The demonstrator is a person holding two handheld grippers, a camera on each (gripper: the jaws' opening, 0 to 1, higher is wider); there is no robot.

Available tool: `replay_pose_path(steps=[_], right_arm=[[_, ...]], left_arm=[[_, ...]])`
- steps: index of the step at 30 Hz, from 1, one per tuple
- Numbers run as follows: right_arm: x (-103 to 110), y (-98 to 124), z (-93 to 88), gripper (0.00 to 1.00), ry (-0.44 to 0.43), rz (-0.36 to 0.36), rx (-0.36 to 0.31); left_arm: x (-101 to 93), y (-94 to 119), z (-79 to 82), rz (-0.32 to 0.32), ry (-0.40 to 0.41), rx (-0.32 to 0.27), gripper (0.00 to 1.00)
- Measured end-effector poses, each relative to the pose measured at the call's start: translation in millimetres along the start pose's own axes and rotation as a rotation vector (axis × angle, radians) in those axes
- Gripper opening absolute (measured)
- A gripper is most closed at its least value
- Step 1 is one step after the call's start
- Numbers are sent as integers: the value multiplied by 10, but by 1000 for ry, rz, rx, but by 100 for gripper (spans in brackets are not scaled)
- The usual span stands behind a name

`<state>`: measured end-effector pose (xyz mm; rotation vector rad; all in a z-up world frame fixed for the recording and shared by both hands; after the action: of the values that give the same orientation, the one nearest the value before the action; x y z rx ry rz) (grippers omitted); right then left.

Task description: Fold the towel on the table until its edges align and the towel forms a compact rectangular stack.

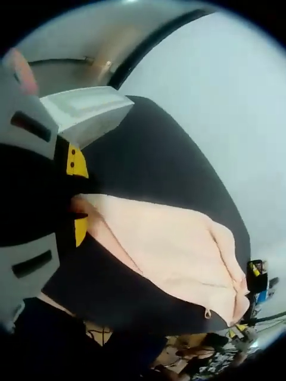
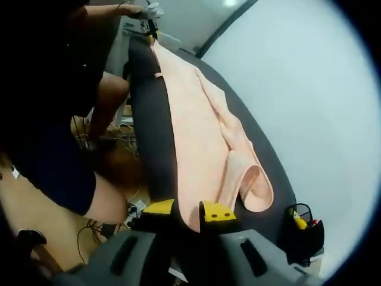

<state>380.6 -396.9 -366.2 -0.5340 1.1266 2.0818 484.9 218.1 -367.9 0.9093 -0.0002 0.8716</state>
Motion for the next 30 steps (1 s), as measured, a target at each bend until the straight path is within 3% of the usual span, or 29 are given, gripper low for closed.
replay_pose_path(steps=[3,4,6,11,15,18,21,24,27,30], right_arm=[[95,7,-66,17,58,26,22],[111,2,-78,18,61,23,25],[10,-11,-107,15,148,-43,35],[37,-130,-153,14,173,-32,39],[40,-208,-180,0,338,-43,51],[-40,-184,-79,0,268,-74,38],[-376,56,136,0,150,-180,-24],[-674,307,283,0,102,-272,-75],[-952,604,503,0,90,-376,-142],[-1144,864,713,0,63,-449,-199]], left_arm=[[-7,-8,-23,24,-70,11,2],[-20,-9,-35,29,-93,21,2],[-34,-24,-31,20,-108,18,1],[-47,-4,68,22,-108,-5,1],[86,50,104,132,-244,22,1],[100,195,263,216,-237,-18,0],[104,446,509,289,-232,-85,0],[195,599,672,320,-239,-132,0],[318,844,937,379,-293,-176,0],[413,1171,1177,474,-370,-184,0]])
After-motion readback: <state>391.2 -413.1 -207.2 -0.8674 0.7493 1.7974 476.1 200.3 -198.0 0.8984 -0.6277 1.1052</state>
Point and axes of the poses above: the point that each gripper's makers call its tool centre point, and the gripper's own axes: y roughly backward along the fingers, x roughly to its left, z roughly out of its top, the point moved 3 cm from there along y, roughly backward along the fingers, and after that the axes turned 6 degrees about -z, right-handed, at the moved point
